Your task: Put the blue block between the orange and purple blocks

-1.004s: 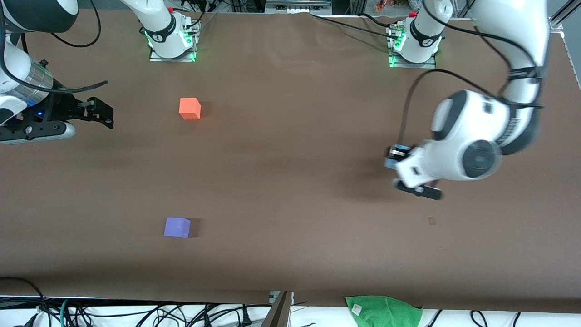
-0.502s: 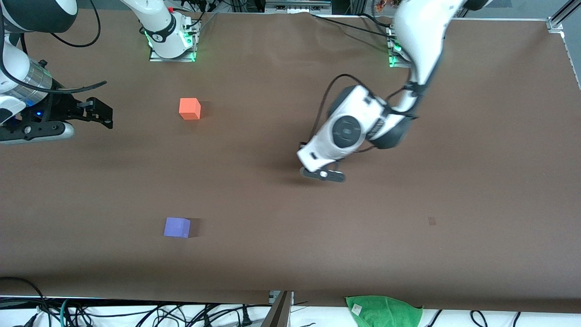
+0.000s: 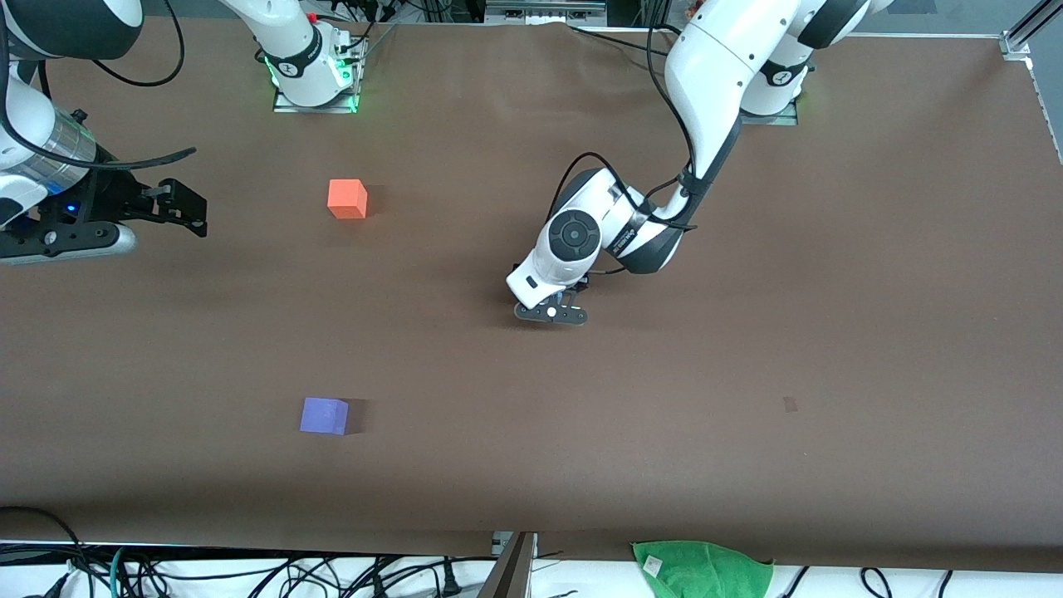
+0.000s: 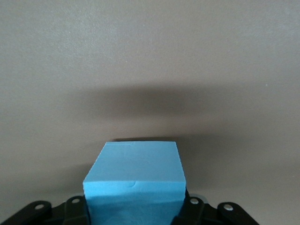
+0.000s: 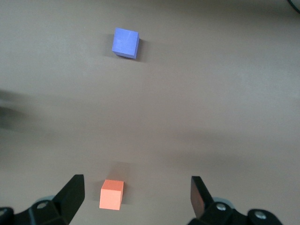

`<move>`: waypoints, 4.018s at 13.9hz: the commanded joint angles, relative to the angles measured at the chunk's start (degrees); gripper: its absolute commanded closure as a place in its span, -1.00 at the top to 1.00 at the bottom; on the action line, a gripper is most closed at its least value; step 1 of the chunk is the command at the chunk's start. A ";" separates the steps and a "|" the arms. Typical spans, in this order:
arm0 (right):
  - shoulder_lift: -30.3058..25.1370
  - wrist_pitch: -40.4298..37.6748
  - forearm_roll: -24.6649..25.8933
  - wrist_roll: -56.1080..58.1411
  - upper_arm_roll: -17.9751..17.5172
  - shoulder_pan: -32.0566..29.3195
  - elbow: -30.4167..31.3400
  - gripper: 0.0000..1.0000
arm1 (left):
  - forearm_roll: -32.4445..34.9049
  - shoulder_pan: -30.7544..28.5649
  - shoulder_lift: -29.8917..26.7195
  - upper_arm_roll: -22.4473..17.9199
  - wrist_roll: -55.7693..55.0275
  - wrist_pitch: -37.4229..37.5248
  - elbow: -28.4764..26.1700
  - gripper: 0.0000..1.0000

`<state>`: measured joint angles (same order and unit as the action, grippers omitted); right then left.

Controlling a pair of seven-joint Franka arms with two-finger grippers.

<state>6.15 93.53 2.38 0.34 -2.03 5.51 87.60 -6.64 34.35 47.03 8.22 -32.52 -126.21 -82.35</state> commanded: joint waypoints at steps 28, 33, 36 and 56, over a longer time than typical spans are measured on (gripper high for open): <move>0.09 0.26 -0.36 0.28 -0.08 0.90 -0.67 1.00 | 4.24 -29.14 -35.86 -0.75 16.06 48.77 2.11 1.00; 0.61 1.12 -1.58 0.89 -0.17 0.82 -0.59 1.00 | 9.64 -33.54 -36.31 -0.75 24.83 48.69 1.58 1.00; 2.90 4.46 -4.58 1.06 -0.26 0.99 -0.76 1.00 | 5.23 -36.02 -42.42 -2.67 31.02 40.21 -7.25 1.00; 22.30 20.25 -7.74 -34.30 -0.17 25.91 -1.37 1.00 | 10.77 -31.80 -46.68 -4.35 30.23 34.19 -11.25 1.00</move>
<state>24.51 109.16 -5.12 -23.96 -2.87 24.64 88.32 3.40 2.28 0.17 4.00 -3.12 -91.97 -94.39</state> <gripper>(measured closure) 0.000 0.000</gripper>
